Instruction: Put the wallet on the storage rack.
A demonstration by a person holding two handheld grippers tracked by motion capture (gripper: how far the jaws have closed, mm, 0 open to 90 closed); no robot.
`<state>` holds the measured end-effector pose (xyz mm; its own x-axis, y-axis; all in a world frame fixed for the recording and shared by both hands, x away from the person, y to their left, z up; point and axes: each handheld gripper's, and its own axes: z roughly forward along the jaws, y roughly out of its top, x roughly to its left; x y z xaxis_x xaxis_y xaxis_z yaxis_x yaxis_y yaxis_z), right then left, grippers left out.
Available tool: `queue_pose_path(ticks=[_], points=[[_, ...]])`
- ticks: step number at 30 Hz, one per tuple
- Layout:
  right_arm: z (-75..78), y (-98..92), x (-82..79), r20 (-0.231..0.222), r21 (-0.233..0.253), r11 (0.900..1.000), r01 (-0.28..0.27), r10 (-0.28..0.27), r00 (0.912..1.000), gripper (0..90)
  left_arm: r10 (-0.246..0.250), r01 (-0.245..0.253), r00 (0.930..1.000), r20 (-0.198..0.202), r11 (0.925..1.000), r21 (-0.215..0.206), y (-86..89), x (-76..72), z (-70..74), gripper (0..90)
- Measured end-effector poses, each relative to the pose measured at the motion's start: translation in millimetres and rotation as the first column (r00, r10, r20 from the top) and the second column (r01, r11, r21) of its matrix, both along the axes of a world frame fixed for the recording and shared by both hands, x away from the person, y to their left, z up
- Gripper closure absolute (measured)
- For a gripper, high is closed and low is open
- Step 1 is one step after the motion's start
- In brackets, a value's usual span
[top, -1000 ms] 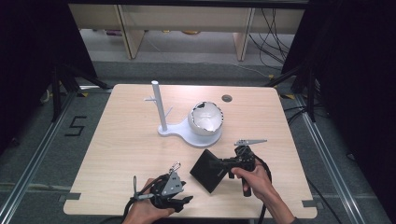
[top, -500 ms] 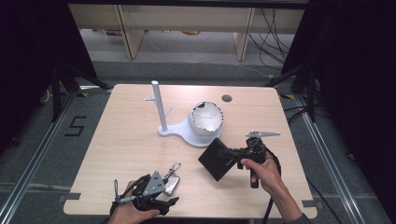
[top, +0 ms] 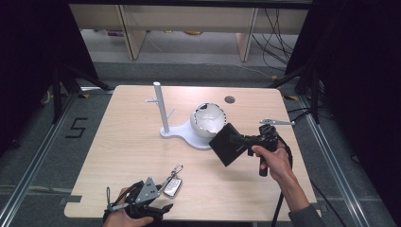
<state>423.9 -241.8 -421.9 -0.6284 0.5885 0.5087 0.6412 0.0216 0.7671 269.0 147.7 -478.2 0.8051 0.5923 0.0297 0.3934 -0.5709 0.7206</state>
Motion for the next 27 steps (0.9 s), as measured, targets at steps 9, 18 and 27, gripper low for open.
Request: queue_pose_path(ticks=[9,18,27], points=[[23.1,-7.3,20.2,0.012,0.020,0.997,0.071,-0.071,0.9974,79.5,0.031,-0.031,0.9992,-0.024,0.9995,-0.005,6.1,1.9,-5.1,27.3],[28.7,-3.7,45.1,0.039,0.009,0.994,0.109,-0.109,0.9932,79.5,0.034,-0.034,0.9990,-0.028,0.9994,0.005,8.4,4.1,-7.4,27.2],[29.2,9.2,72.1,0.002,0.010,0.986,0.164,-0.164,0.9865,79.5,0.024,-0.024,0.9988,-0.042,0.9997,0.004,7.0,3.4,-9.3,26.8]])
